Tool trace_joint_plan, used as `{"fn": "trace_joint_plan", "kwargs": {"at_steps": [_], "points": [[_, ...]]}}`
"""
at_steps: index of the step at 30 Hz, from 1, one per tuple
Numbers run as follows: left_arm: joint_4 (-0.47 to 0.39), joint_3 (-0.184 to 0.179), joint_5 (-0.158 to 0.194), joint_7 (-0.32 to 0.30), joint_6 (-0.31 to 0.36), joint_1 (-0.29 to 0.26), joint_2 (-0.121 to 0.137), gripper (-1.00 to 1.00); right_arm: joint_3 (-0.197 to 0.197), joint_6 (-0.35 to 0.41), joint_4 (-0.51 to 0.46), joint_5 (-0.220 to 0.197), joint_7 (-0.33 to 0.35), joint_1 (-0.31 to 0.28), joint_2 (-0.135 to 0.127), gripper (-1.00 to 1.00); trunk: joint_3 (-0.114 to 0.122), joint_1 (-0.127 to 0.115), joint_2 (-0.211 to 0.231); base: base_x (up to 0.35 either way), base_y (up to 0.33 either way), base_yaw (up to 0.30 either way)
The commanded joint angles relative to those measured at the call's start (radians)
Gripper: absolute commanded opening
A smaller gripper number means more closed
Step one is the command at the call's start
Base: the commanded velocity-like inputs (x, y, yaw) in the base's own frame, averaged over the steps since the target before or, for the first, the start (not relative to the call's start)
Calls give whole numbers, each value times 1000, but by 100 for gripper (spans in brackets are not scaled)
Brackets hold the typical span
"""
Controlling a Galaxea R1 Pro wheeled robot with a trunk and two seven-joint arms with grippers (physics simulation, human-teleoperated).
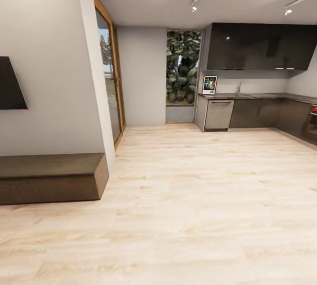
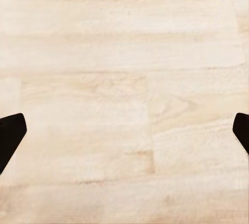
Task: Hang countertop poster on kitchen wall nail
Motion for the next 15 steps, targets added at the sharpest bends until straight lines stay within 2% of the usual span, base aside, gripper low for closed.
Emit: {"fn": "trace_joint_plan", "kwargs": {"at_steps": [1,6,15], "points": [[-1,1,-1,-1,-2,0,0,100,0,-3,1,0,0,-1,0,100,-1,1,0,335,0,-105],[-1,1,-1,0,-2,0,0,100,0,-3,1,-1,0,-1,0,100,0,1,0,335,0,-201],[-1,1,-1,-1,-2,0,0,100,0,-3,1,-1,0,-1,0,100,4,1,0,335,0,-259]]}}
